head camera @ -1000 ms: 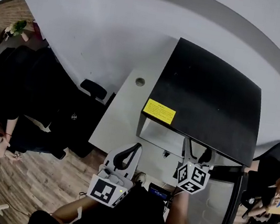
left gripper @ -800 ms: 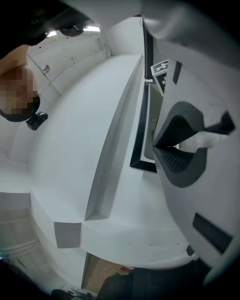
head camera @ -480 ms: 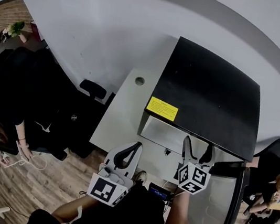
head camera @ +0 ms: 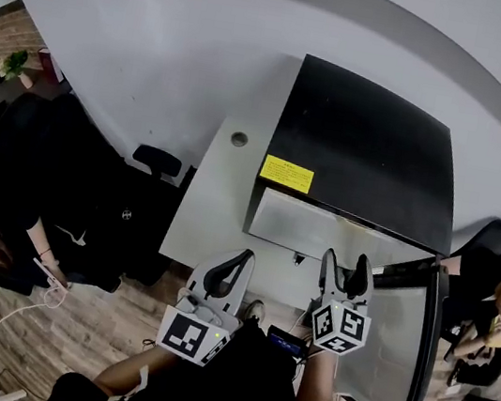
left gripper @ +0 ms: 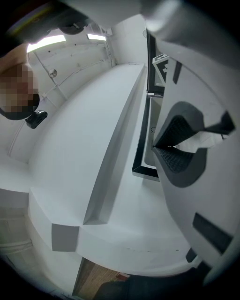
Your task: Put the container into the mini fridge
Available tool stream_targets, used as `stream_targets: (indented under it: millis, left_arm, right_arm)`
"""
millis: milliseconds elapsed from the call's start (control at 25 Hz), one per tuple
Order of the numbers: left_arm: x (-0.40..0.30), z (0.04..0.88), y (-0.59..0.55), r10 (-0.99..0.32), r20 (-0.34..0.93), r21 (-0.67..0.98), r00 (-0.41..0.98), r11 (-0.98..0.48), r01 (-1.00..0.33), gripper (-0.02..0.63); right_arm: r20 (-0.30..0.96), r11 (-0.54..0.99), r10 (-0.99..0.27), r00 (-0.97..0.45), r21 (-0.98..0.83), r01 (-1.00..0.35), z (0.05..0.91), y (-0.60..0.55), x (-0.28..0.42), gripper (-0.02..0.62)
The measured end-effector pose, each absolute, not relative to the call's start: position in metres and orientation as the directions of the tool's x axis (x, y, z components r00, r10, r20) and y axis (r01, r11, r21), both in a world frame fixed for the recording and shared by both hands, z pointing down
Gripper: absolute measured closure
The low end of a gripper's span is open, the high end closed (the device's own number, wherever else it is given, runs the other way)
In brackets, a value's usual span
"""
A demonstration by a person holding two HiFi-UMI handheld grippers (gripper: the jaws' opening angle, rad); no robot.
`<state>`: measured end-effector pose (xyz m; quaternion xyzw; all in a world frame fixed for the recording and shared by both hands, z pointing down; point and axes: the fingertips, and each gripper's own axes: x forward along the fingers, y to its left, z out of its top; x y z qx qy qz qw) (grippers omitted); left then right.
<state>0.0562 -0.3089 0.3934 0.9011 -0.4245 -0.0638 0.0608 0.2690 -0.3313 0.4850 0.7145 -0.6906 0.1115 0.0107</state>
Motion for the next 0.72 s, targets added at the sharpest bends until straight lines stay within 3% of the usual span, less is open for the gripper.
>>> stream_targets:
  millis: [80,240,400,720]
  left_arm:
    - [0.057,0.394,-0.304,-0.76,-0.065,0.163,0.647,-0.648,-0.744,0.597]
    - [0.059,0.394,-0.295,-0.734,-0.064,0.164,0.676,-0.676,-0.718,0.597]
    - [0.061,0.396,-0.287,-0.716,-0.063,0.167,0.696,-0.695,-0.7,0.597]
    - [0.066,0.4,-0.28,-0.701,-0.065,0.169,0.71,-0.709,-0.684,0.597]
  right_arm:
    - [0.159,-0.07,-0.986,0.047,-0.139,-0.988,0.479,-0.318,0.267,0.395]
    - [0.138,-0.079,-0.989,0.058,-0.153,-0.985,0.467,-0.295,0.258,0.512]
    - [0.116,-0.071,-0.992,0.053,-0.156,-0.985,0.454,-0.27,0.244,0.555]
    - [0.091,-0.034,-0.996,0.02,-0.155,-0.987,0.434,-0.238,0.218,0.577]
